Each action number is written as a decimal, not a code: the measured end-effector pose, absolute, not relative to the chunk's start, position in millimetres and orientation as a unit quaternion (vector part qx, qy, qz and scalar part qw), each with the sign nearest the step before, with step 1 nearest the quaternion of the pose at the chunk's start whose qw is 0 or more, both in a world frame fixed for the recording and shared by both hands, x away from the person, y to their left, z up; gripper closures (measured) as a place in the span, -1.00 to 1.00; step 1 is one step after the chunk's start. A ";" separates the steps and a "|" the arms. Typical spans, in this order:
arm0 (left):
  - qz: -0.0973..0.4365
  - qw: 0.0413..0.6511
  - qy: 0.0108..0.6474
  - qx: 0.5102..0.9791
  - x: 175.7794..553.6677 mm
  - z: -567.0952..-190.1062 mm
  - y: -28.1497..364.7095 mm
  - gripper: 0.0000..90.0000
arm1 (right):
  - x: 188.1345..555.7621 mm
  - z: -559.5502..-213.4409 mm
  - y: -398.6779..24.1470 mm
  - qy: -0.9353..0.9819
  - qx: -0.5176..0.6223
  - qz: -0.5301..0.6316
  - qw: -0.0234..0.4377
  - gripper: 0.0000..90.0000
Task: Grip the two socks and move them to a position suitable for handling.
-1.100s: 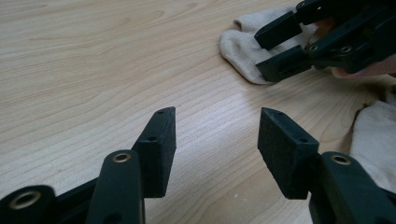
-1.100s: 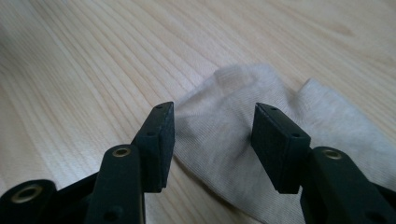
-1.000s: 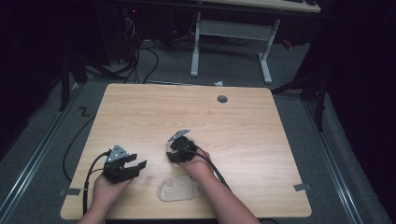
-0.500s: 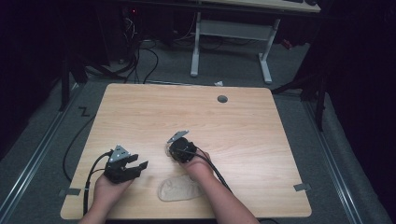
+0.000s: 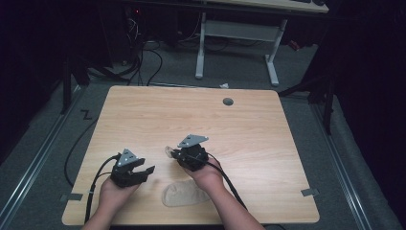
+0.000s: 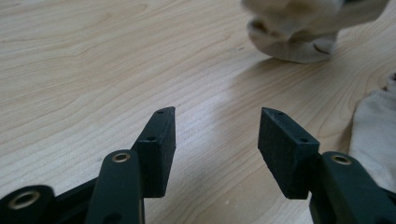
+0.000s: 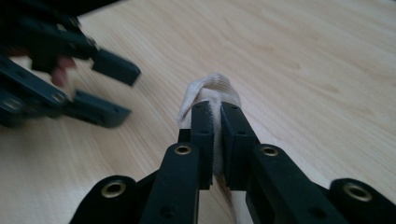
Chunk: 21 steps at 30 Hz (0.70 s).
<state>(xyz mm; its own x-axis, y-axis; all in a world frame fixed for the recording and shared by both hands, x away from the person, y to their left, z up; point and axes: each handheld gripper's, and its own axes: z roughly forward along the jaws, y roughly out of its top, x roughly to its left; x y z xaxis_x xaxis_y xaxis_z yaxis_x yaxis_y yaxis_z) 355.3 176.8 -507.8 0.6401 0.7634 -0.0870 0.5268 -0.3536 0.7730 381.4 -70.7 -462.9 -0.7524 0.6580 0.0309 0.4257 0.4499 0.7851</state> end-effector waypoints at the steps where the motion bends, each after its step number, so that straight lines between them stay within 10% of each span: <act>1: 0.145 0.405 0.398 0.810 354.9 -507.9 177.5 0.04 | 380.4 -459.5 -73.3 0.835 0.325 0.422 0.139 0.88; 21: 0.145 0.401 0.387 0.817 348.1 -509.3 171.7 0.04 | 396.6 -497.5 -198.7 0.766 0.473 0.408 0.155 0.83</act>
